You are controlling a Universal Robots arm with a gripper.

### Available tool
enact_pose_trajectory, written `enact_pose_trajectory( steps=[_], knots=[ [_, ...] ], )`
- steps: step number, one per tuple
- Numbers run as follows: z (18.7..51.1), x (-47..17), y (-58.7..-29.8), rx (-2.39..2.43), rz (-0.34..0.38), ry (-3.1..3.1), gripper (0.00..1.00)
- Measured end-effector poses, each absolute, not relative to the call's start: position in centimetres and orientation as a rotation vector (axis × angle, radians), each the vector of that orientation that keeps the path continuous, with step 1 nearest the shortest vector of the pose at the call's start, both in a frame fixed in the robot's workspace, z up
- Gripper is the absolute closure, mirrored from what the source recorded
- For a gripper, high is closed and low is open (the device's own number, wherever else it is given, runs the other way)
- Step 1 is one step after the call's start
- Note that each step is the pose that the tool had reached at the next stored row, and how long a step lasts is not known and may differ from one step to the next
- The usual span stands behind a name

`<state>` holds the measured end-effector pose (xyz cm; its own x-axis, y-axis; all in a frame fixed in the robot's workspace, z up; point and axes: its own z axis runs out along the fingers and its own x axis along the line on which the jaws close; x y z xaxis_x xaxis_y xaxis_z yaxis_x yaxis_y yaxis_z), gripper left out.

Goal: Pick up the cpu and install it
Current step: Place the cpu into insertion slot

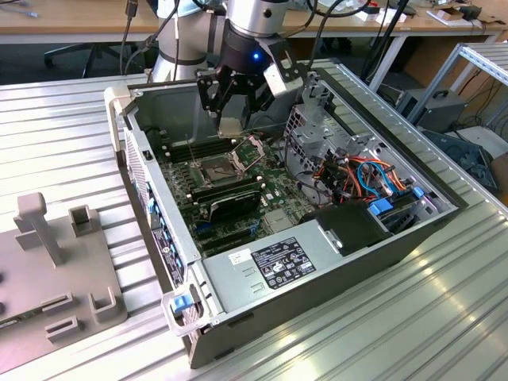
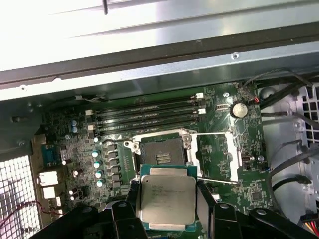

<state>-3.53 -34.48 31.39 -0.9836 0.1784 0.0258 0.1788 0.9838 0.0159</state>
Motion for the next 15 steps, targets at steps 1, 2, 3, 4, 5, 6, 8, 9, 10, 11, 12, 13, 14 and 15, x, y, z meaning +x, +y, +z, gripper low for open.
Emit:
enact_pose_trajectory(
  steps=[1,2,3,4,5,6,8,9,10,11,12,13,14,15],
  knots=[
    [31.35,-3.53,-34.48,-0.363,-0.029,-3.096,0.45],
    [31.34,-3.53,-34.47,-0.390,-0.030,-3.093,0.45],
    [31.33,-3.53,-34.48,-0.423,-0.030,-3.089,0.45],
    [31.32,-3.54,-34.47,-0.468,-0.030,-3.083,0.45],
    [31.32,-3.54,-34.47,-0.470,-0.031,-3.083,0.45],
    [31.32,-3.54,-34.47,-0.471,-0.031,-3.083,0.45],
    [31.32,-3.54,-34.47,-0.471,-0.031,-3.083,0.45],
    [31.30,-3.54,-34.47,-0.496,-0.029,-3.079,0.45],
    [31.29,-3.54,-34.47,-0.525,-0.028,-3.075,0.45],
    [31.28,-3.54,-34.47,-0.560,-0.028,-3.069,0.45],
    [31.25,-3.54,-34.47,-0.584,-0.028,-3.064,0.45],
    [31.22,-3.54,-34.47,-0.617,-0.028,-3.058,0.45],
    [31.20,-3.54,-34.47,-0.644,-0.029,-3.053,0.45],
    [31.15,-3.54,-34.47,-0.694,-0.029,-3.042,0.45]
  ],
)
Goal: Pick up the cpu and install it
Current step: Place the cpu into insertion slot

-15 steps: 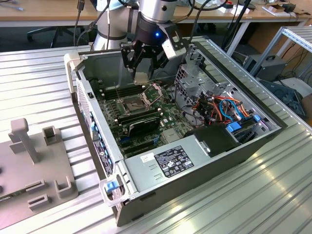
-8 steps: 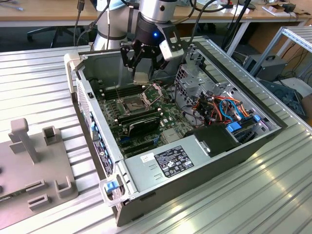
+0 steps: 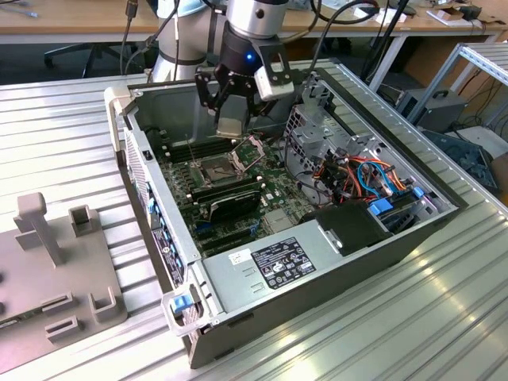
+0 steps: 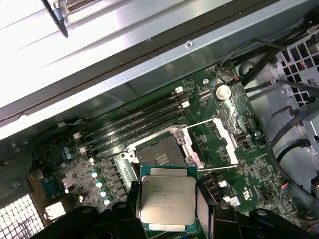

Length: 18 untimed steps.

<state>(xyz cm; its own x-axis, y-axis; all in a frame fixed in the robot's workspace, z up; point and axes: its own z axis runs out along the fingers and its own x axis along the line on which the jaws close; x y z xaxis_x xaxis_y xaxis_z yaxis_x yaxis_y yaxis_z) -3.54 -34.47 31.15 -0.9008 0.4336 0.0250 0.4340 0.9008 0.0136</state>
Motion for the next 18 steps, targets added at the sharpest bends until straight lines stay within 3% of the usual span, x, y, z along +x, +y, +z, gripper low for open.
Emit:
enact_pose_trajectory(
  steps=[18],
  knots=[
    [30.91,-3.54,-34.39,-0.758,-0.028,-3.027,0.45]
  ],
)
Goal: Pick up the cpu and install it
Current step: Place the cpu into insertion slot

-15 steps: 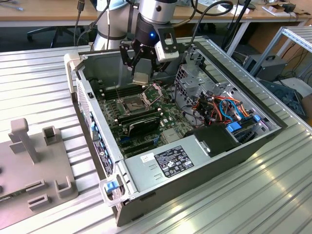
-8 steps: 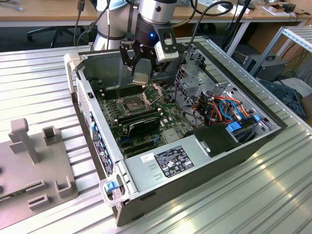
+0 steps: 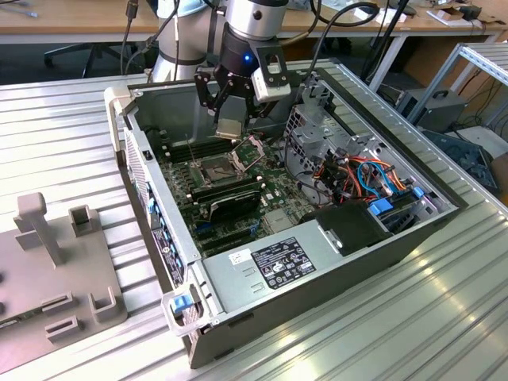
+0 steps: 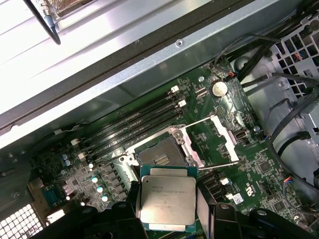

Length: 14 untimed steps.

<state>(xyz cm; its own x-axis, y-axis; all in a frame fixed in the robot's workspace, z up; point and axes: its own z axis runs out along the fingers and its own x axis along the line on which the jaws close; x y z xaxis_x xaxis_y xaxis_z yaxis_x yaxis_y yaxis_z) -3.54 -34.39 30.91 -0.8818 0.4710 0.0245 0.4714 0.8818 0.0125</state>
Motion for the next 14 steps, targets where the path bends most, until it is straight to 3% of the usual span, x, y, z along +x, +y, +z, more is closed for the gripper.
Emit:
enact_pose_trajectory(
  steps=[14],
  knots=[
    [30.63,-3.54,-34.39,-0.889,-0.030,-2.992,0.45]
  ],
)
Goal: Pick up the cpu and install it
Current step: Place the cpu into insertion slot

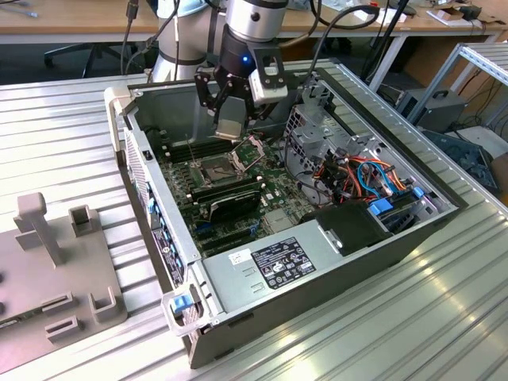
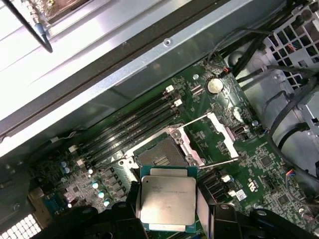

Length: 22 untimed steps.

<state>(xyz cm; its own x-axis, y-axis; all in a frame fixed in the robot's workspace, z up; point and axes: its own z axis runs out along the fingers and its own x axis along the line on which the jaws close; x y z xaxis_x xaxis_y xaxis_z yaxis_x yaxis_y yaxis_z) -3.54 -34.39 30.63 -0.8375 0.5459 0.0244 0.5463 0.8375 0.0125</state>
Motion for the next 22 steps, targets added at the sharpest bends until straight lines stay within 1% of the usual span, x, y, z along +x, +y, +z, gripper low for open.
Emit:
enact_pose_trajectory(
  steps=[17,22],
  knots=[
    [29.83,-3.54,-34.39,-1.401,-0.034,-2.794,0.45],
    [29.82,-3.54,-34.39,-1.416,-0.035,-2.786,0.45]
  ],
)
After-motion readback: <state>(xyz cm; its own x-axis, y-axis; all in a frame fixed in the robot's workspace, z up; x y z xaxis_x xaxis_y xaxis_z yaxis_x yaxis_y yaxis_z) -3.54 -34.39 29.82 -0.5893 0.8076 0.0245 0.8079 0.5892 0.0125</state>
